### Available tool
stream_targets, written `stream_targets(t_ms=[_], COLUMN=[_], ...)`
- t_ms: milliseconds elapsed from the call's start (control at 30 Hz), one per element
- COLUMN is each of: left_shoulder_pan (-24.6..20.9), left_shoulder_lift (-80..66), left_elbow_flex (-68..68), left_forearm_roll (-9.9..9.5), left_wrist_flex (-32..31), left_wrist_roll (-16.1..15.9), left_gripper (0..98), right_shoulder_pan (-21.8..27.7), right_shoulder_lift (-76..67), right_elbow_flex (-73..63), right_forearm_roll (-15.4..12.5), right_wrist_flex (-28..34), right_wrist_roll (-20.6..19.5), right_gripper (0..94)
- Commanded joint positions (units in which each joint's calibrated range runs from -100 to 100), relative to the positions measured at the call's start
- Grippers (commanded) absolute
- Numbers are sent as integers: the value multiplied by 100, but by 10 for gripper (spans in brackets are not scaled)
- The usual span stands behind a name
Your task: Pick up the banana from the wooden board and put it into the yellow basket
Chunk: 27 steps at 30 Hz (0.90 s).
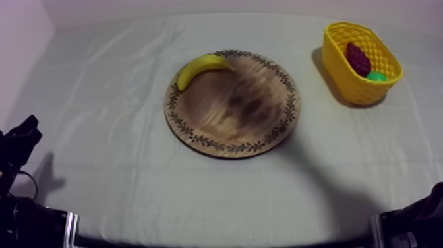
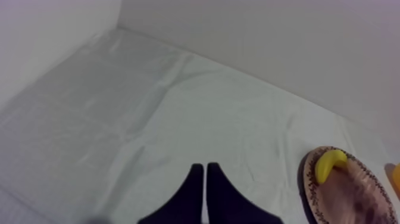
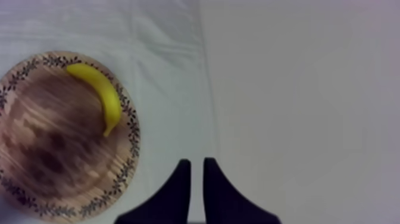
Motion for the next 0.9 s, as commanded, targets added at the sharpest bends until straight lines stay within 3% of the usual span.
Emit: stream_targets(t_ms=[0,367,867], left_shoulder_pan=[-2,-2,-2], left_shoulder_lift=[0,0,0], left_elbow_flex=[0,0,0], left_forearm_roll=[1,1,1], left_wrist_flex=[3,3,3], left_wrist_roll=[-2,-2,-2], left_gripper=[1,1,1], right_shoulder_pan=[-65,-249,-378], right_shoulder_lift=[688,2338,3470], right_elbow_flex=[-701,-2431,-2981], right_forearm_roll=[60,167,209], right_wrist_flex=[86,629,843], right_wrist_roll=[-67,-172,-200], right_gripper=[98,115,114])
